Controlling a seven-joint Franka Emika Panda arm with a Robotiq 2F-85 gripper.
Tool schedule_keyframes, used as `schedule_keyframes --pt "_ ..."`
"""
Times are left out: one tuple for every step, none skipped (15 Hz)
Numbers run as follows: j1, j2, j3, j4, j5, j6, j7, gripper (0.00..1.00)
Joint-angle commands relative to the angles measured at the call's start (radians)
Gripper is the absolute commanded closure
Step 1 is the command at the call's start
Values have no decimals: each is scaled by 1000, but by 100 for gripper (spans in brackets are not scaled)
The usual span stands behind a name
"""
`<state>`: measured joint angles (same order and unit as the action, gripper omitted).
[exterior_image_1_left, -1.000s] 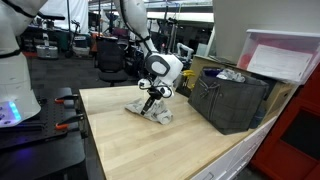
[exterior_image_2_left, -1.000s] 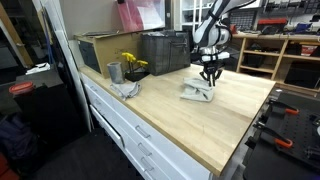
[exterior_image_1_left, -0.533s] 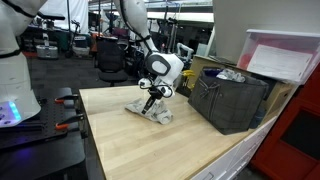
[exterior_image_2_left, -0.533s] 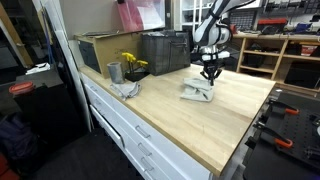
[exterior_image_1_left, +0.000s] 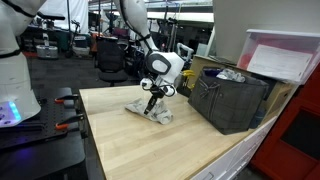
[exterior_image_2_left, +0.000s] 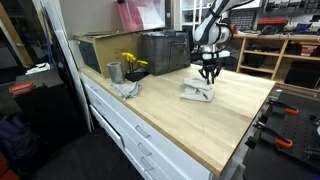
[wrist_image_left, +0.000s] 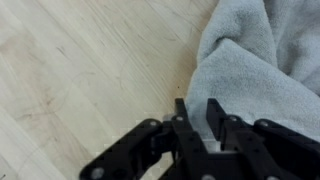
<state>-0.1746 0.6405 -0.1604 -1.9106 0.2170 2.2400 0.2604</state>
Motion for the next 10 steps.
schedule_keyframes --pt "-15 -24 9 -29 -1 45 -66 85" --pt "-17 -22 10 -29 0 54 -78 84" --pt "-21 -20 12 -29 3 62 -90 85" --pt "-23 -20 12 -29 5 65 -96 92" --pt "-26 -19 13 -30 6 68 -104 99" --pt "-29 -19 13 -30 8 68 -107 100" --pt "-32 -19 13 -30 8 68 -115 100" --pt "-35 -19 13 -30 9 68 -117 100" --pt "-37 -21 13 -32 10 68 -118 100" --pt "-39 -24 13 -34 10 69 -118 100"
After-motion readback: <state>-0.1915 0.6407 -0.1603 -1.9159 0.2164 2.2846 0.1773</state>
